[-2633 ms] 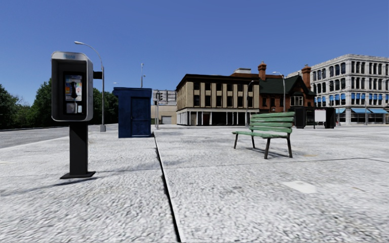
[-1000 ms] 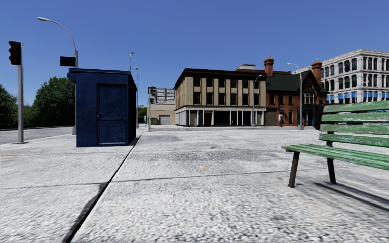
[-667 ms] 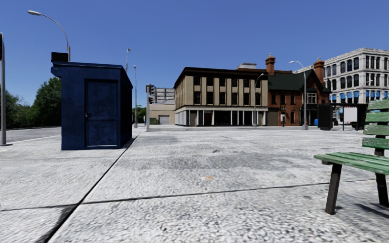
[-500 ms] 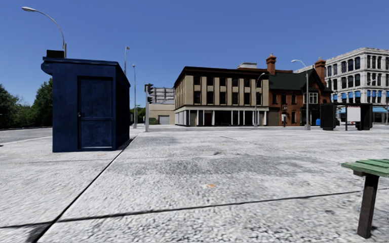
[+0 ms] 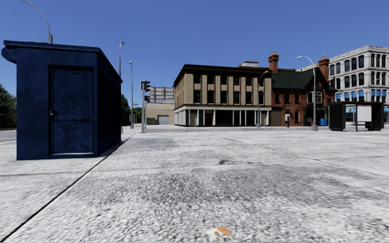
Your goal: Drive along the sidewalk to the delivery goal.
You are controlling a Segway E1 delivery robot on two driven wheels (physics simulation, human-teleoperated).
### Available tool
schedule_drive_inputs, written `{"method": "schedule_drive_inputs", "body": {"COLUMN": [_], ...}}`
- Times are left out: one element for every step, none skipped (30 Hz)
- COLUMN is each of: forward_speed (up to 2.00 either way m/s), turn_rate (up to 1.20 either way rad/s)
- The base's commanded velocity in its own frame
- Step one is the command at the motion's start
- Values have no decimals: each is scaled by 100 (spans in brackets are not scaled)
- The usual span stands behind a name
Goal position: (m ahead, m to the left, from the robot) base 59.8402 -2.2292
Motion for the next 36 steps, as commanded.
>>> {"method": "schedule_drive_inputs", "body": {"forward_speed": [200, 200, 200, 200, 200, 200, 200, 200, 200, 200, 200, 200, 200, 200, 200, 200, 200, 200, 200, 200, 200, 200, 200, 200, 200, 200, 200, 200, 200, 200, 200, 200, 200, 200, 200, 200], "turn_rate": [0, 0, 0, 0, 0, 0, 0, 0, 0, 0, 0, 0, 0, 4, 4, 7, 14, 21, 21, 44, 69, 78, 80, 80, 55, 22, 14, 14, 6, 1, 0, 0, 0, 0, 0, 0]}}
